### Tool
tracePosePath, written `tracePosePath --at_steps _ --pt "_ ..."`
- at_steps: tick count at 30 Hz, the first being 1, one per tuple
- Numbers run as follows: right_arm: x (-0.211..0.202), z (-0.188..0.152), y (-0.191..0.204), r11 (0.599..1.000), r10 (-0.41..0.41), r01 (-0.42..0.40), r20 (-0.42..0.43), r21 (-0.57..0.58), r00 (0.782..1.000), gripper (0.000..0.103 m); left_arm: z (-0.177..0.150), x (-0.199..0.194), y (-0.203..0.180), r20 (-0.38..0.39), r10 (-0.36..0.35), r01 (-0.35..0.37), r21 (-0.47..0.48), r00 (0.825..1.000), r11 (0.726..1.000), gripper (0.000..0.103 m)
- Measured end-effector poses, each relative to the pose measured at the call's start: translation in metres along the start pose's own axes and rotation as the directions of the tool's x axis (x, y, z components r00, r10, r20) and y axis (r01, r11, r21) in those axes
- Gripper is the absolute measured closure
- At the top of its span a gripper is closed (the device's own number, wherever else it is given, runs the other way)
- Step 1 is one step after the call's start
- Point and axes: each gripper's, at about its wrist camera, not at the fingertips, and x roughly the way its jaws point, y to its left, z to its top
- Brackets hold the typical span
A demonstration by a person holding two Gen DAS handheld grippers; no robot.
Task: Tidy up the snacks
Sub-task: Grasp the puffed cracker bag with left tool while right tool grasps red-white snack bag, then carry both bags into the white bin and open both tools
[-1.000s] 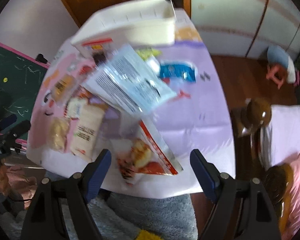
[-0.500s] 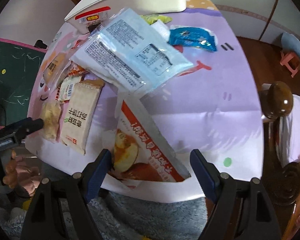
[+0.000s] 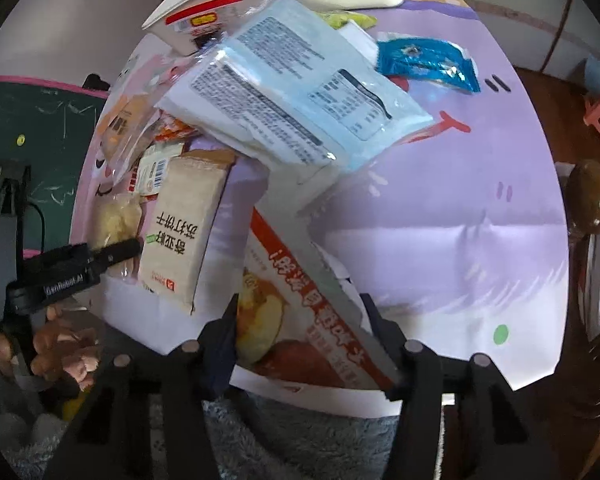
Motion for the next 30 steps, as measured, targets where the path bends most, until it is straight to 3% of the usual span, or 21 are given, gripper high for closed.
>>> tracePosePath --at_steps 7,11,15,17,23,30 --pt "-0.028 0.0 0.023 0.996 0.008 -0.001 0.072 -0.094 0.997 0.052 -0.006 -0.051 -0.005 0.151 0.027 -0.032 0.033 0.988 0.999 0.065" --pt "-0.059 0.0 0.045 0.983 0.012 0.017 0.16 -0.182 0.987 0.052 -0.006 -0.091 -0.013 0.274 0.0 -0.013 0.046 0.962 0.999 0.065" --pt "-0.085 0.002 0.062 0.969 0.034 0.023 0.228 -0.245 0.973 0.052 -0.002 -0.123 -0.024 0.403 0.051 -0.084 0.066 0.914 0.994 0.064" --pt "-0.098 0.005 0.069 0.964 0.041 0.031 0.261 -0.265 0.964 0.052 0.003 -0.135 -0.03 0.435 0.065 -0.108 0.076 0.898 0.991 0.064" --pt "-0.135 0.027 0.084 0.952 0.029 0.091 0.38 -0.293 0.924 0.052 0.028 -0.166 -0.036 0.45 -0.034 0.0 0.075 0.892 0.997 0.064" --pt "-0.176 0.102 0.081 0.962 -0.008 0.146 0.509 -0.231 0.861 0.052 0.092 -0.201 -0.055 0.546 -0.011 -0.052 0.1 0.837 0.994 0.064"
